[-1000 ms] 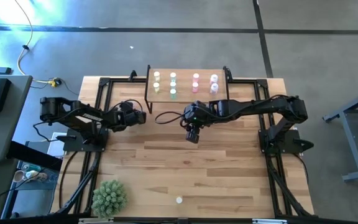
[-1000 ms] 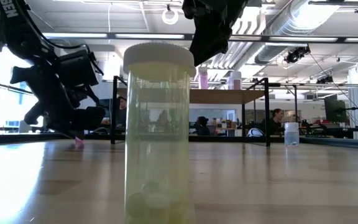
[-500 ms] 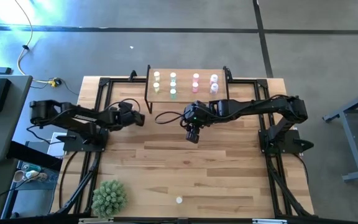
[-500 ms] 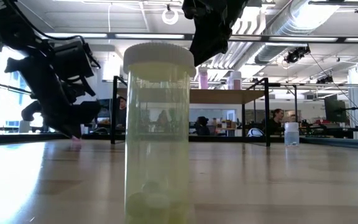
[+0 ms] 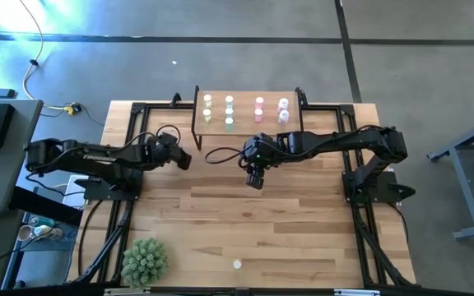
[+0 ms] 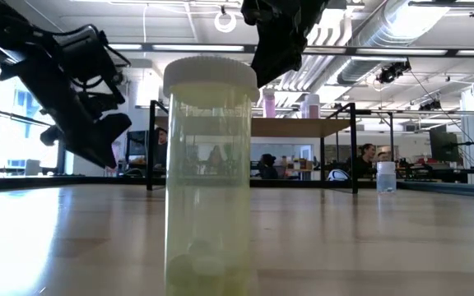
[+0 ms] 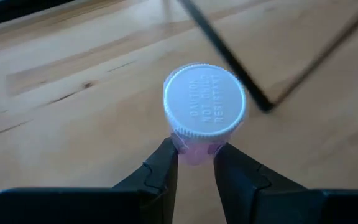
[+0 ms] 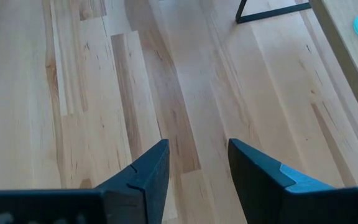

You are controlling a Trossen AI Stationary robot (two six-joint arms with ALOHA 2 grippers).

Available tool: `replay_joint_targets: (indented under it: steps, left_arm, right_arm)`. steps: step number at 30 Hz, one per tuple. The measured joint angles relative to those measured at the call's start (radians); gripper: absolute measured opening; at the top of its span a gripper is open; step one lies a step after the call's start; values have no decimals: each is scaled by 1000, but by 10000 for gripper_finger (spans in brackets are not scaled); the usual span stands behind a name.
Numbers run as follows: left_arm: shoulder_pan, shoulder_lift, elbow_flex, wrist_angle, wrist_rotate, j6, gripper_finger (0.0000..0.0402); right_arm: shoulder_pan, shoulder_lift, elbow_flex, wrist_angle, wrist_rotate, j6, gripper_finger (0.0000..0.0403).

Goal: Pick and place medicine bottles onto shelf by color
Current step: Put the pink pill bottle and align it with the other pink pill bottle on the shelf

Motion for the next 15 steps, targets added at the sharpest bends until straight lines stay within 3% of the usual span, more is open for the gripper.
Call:
replay_joint_targets:
  steps: [10,15]
  left_arm:
    - [0,-163,0,-137,52,74,83]
    - [0,-232,0,-178,146,152,83]
  right_arm:
    - [0,0,0,0,-8,7,156]
    - [0,0,0,0,-14,8,156]
